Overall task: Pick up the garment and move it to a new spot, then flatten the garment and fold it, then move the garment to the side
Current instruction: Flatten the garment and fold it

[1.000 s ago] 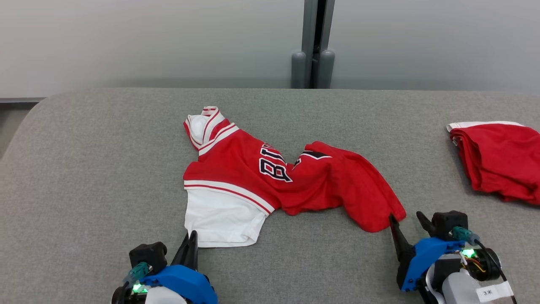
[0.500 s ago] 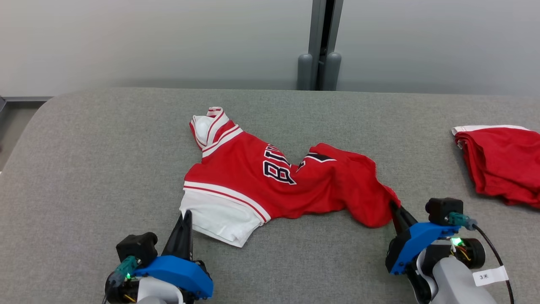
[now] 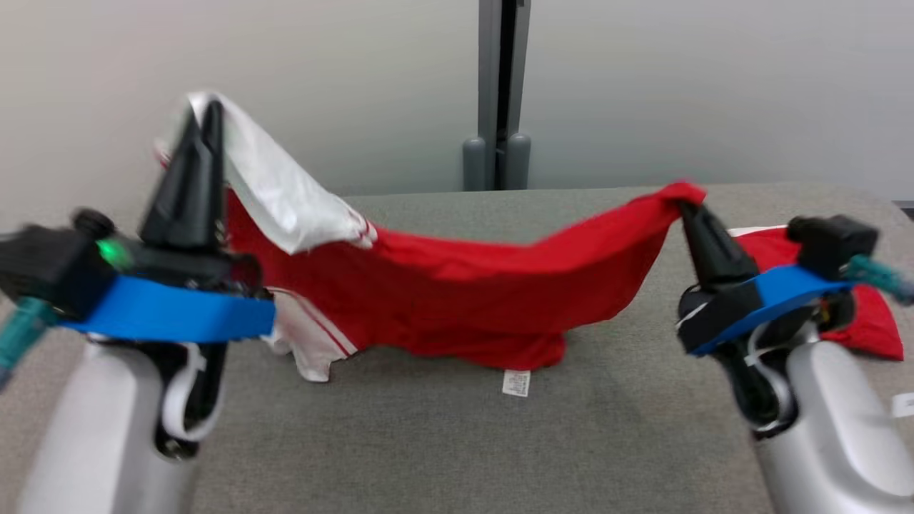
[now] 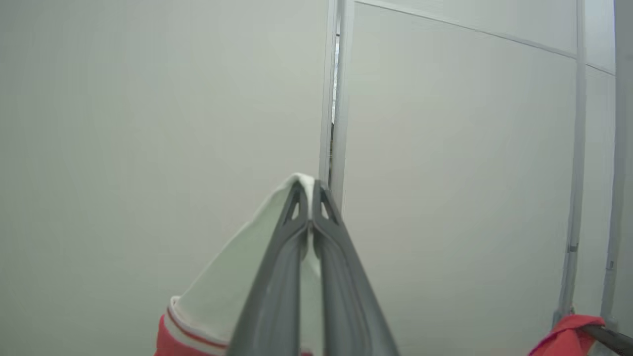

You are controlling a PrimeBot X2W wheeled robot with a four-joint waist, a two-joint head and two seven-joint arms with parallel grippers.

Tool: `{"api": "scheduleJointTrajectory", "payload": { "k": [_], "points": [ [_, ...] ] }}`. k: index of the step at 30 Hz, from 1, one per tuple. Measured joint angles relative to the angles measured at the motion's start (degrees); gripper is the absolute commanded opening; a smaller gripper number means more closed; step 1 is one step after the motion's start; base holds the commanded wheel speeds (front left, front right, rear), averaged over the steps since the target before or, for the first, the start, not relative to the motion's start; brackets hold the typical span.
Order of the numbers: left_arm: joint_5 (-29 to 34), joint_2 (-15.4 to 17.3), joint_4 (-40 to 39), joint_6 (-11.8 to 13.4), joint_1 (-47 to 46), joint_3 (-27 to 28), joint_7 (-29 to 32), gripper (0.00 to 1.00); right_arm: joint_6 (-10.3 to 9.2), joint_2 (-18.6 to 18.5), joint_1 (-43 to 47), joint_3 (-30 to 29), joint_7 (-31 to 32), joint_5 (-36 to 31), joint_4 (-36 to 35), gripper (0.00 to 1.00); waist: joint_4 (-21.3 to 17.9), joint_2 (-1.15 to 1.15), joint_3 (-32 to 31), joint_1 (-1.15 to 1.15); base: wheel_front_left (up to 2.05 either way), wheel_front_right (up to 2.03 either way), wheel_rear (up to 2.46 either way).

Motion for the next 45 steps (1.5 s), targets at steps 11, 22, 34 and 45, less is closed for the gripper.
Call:
{"api": "scheduleJointTrajectory", "payload": {
  "k": [11,22,34,45],
  "points": [
    [1.8,7.1,-18.6,0.2,-13.8,2.2,12.0,0.0,0.0,-2.8,4.6,-10.2,15.0,1.4,-36.1,0.0,-3.2,0.0,0.8,0.0,0.0,0.0,0.0],
    [0.9,8.2,-14.9,-1.9,-25.4,-0.7,16.5,0.0,0.0,-2.3,-0.7,-13.8,21.4,-6.2,-41.0,0.0,-6.1,0.0,10.1,0.0,0.0,0.0,0.0],
    [7.5,9.7,12.3,-3.4,-52.0,-3.3,10.4,0.0,0.01,0.9,-34.2,-8.4,13.6,-16.0,-10.8,0.0,-7.9,0.0,22.0,0.02,0.0,0.0,0.0],
    [8.4,5.2,30.0,-3.7,-63.2,-5.4,-1.8,0.0,0.0,2.6,-49.8,-9.2,3.4,-29.4,10.9,0.0,-5.9,0.0,29.9,0.02,0.0,0.0,0.0]
  ]
}}
